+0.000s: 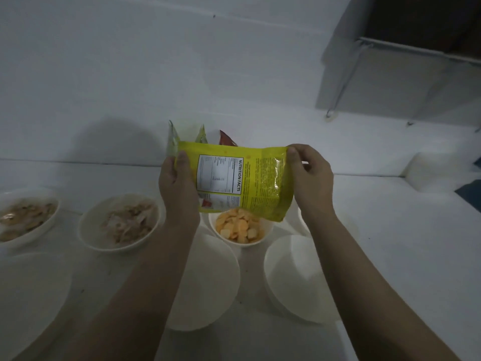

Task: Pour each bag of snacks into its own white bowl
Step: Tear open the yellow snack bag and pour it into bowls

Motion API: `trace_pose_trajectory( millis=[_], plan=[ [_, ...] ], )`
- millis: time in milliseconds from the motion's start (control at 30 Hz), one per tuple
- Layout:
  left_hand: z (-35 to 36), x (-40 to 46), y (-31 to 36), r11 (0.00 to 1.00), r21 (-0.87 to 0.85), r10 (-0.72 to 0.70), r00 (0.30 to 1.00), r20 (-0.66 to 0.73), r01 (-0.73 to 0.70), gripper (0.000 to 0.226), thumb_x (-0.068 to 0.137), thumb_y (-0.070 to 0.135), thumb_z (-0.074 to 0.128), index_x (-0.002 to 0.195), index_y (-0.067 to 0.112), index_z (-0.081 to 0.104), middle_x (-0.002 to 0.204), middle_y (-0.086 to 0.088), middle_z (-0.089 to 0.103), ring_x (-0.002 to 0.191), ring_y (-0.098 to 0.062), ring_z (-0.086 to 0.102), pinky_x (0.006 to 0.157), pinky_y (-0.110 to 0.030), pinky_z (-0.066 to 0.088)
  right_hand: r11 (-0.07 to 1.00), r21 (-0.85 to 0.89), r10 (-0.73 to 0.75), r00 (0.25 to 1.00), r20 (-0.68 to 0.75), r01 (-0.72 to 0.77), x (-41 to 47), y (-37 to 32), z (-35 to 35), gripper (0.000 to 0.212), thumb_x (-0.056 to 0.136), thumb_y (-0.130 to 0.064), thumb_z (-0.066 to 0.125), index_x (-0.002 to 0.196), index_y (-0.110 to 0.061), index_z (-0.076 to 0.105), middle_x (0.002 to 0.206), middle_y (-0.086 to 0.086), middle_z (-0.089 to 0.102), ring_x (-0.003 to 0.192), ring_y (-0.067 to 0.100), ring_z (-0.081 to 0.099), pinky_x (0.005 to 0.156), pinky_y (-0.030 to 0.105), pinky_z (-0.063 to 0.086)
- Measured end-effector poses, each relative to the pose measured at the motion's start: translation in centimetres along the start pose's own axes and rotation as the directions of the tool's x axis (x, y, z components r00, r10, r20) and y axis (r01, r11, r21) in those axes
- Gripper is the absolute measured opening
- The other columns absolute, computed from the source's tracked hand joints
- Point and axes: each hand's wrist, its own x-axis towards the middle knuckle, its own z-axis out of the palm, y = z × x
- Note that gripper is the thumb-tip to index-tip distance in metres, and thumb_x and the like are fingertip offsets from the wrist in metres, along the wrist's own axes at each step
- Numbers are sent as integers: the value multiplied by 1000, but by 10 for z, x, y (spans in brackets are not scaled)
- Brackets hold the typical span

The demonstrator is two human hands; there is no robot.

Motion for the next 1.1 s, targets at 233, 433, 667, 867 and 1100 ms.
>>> trace_pose_trajectory(
  millis=[233,433,667,867,1100],
  plan=[
    [67,-47,-16,1000,-15,-18,997,81,20,25,101,26,49,80,14,56,76,2,55,69,-8,52,65,-25,46,997,-14,78,996,-38,-79,20,39,-74,17,99,-29,54,95,-26,70,86,-15,68,76,0,59,70,15,45],
    [113,-84,-30,997,72,-8,998,61,4,36,102,30,48,82,0,48,73,-5,48,63,-8,47,56,-24,40,994,9,111,994,13,-111,47,74,-122,18,99,-29,54,97,-22,71,91,-11,71,78,-2,61,70,12,45],
    [135,-104,-32,982,161,89,994,67,-98,37,102,31,46,88,-4,49,77,-8,49,60,-5,50,54,-20,42,987,93,122,987,108,-132,58,104,-143,13,98,-25,56,100,-25,69,84,-11,67,68,-5,58,62,6,43],
    [136,-106,-33,935,296,173,980,99,-195,40,101,35,47,77,2,42,74,-10,42,66,-14,43,58,-31,36,979,122,139,975,171,-161,54,123,-144,12,97,-22,56,88,-24,64,82,-15,66,74,3,59,72,23,49],
    [150,-96,-24,904,343,211,964,160,-254,45,99,41,47,74,5,36,69,-12,37,60,-19,37,51,-35,32,1000,1,16,989,144,-16,62,123,-149,12,97,-16,56,89,-22,63,79,-16,61,76,-6,55,63,0,36]
  ],
)
